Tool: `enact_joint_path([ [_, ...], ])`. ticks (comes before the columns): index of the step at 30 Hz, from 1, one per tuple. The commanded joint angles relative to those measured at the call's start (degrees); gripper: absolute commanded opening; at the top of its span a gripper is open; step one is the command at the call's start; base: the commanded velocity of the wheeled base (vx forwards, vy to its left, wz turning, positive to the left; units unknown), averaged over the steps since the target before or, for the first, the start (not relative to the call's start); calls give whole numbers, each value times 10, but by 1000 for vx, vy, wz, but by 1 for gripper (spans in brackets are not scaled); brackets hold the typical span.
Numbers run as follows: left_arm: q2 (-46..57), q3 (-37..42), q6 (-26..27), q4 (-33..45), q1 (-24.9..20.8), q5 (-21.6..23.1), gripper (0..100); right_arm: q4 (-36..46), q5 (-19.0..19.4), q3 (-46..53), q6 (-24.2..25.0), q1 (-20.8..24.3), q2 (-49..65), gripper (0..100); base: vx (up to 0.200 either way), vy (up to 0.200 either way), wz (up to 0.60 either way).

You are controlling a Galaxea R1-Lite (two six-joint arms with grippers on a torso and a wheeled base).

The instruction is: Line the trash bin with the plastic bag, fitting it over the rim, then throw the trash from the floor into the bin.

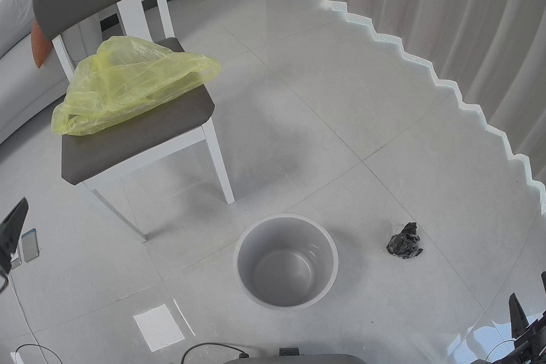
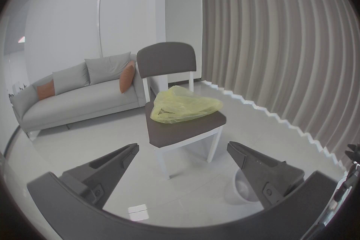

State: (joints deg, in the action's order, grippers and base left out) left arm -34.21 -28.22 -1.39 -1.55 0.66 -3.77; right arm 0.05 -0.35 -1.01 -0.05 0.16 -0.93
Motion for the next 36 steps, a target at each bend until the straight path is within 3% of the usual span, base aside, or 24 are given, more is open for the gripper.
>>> enact_joint_path([
  [1,-389,-217,89,-2,102,-31,100,0,-2,10,-3,0,9,100,0,0,0],
  [7,-482,-319,134,2,113,-33,100,0,-2,10,0,0,9,100,0,0,0],
  [13,-550,-367,140,2,126,-39,100,0,-1,10,1,0,9,100,0,0,0],
  [29,-590,-399,132,-12,145,-40,100,0,-3,10,3,0,8,100,0,0,0],
  [36,-613,-397,133,-80,156,-41,100,0,-4,10,3,0,8,100,0,0,0],
])
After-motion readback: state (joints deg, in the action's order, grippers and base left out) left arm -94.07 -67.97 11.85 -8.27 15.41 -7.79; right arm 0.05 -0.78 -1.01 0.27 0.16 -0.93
